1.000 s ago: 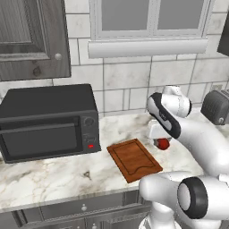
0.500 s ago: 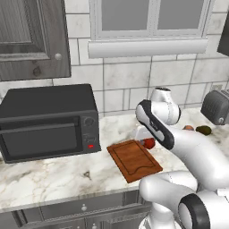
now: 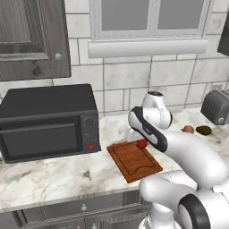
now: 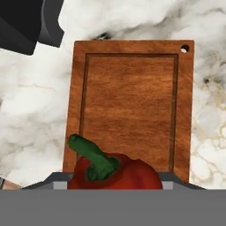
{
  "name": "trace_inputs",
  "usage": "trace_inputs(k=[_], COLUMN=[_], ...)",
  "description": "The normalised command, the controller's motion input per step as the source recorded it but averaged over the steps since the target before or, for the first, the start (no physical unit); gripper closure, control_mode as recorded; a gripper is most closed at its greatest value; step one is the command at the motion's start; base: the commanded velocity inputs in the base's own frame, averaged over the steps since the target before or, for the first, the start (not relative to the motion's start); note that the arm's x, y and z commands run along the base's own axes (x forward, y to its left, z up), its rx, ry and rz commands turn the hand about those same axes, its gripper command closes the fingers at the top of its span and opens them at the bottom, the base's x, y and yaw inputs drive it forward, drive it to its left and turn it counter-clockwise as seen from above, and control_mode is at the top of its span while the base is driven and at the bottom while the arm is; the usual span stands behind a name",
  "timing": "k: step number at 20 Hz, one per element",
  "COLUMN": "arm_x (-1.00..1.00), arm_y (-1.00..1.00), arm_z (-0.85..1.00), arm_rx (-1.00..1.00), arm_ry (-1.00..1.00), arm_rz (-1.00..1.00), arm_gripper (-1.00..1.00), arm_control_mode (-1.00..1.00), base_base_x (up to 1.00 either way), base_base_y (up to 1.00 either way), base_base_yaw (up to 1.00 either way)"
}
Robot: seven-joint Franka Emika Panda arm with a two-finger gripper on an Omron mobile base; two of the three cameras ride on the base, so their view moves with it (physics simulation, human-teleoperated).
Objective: Place the avocado, onion, tomato, and bell pepper on the cutting board.
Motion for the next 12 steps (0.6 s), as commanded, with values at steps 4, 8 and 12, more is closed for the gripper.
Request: trace_inputs(k=[4, 8, 12], arm_x=[0.26, 0.35, 0.31], arm_y=[0.07, 0.18, 0.03], arm_z=[-0.34, -0.09, -0.09], arm_rx=[0.0, 0.0, 0.0], arm_ry=[0.06, 0.05, 0.08], arm_rz=[0.0, 0.0, 0.0], arm_gripper=[1.0, 1.0, 1.0], arm_control_mode=[-1.0, -1.0, -1.0], base_base_x=[0.0, 0.0, 0.0], base_base_y=[0.0, 0.0, 0.0], base_base_yaw=[0.0, 0.0, 0.0])
